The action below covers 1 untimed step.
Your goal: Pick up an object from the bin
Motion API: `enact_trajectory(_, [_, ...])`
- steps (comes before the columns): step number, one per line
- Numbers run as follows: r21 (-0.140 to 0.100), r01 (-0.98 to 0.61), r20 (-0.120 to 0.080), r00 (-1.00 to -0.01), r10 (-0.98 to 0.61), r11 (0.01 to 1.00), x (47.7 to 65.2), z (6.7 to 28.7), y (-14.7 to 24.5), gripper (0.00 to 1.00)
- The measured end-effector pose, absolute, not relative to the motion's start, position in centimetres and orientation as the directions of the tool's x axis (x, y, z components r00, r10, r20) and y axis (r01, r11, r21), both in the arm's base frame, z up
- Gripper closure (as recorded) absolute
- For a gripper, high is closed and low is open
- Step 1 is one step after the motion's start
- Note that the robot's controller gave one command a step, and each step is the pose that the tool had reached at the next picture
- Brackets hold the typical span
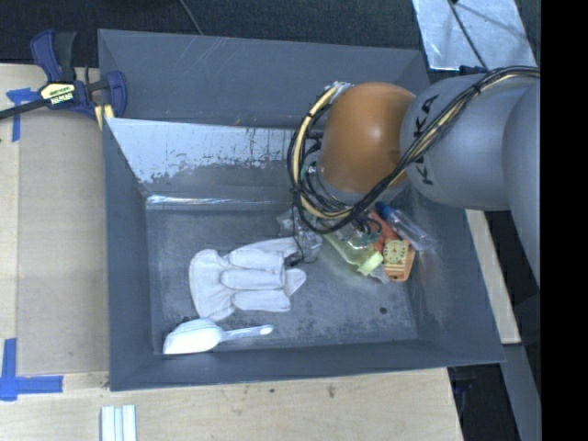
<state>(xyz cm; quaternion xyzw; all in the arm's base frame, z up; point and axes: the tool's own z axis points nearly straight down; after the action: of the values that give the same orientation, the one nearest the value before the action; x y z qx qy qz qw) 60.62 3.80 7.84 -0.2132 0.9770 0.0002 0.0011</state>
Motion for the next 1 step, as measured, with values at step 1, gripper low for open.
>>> enact_trajectory(1, [0.000, -0.416, -0.002, -0.909, -0.416, 0.909, 60.62, 7.84, 3.79, 1.00])
